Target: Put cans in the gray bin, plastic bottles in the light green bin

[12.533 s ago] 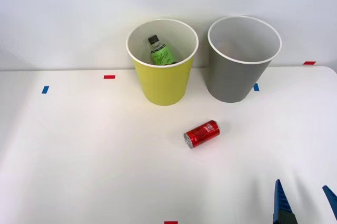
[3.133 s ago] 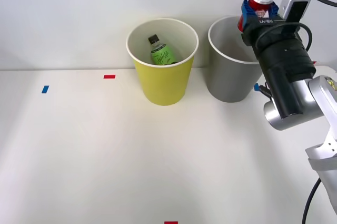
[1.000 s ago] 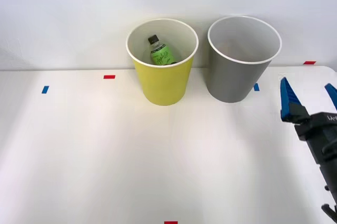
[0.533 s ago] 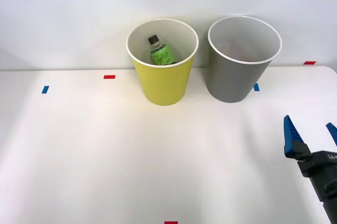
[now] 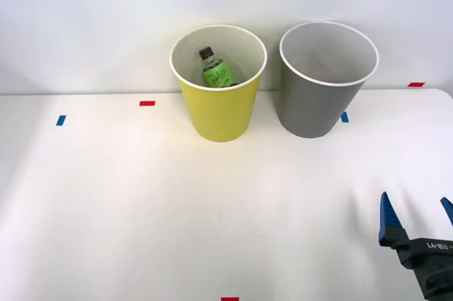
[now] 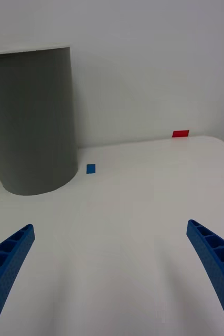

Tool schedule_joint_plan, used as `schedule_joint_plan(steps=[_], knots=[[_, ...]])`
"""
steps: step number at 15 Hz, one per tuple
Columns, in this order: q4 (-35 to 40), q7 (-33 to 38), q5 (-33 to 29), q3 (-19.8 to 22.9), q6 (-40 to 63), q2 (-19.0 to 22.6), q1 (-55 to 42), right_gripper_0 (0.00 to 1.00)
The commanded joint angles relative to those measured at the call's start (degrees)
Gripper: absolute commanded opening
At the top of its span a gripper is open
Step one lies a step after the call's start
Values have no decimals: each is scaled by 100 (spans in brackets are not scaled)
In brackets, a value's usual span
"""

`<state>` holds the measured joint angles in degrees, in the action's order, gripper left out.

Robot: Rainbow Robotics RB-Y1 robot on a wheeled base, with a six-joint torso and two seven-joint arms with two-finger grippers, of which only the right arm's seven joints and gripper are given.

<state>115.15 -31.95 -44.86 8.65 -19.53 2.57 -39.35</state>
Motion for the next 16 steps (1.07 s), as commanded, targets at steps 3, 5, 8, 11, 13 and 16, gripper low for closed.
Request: schedule_joint_plan(steps=[3,5,8,11,13,16], knots=[[-766,-997,496,427,-825,-29,147,100],[-924,-1419,786,454,-1080,-90,121,100],[-1284,-2096,1199,480,-1510,-354,165,100],[-1284,-2183,1296,507,-1519,-357,103,100],[-1284,-2183,1296,568,-1607,-357,33,100],[-1284,-2183,1296,586,-1677,-357,-90,100]])
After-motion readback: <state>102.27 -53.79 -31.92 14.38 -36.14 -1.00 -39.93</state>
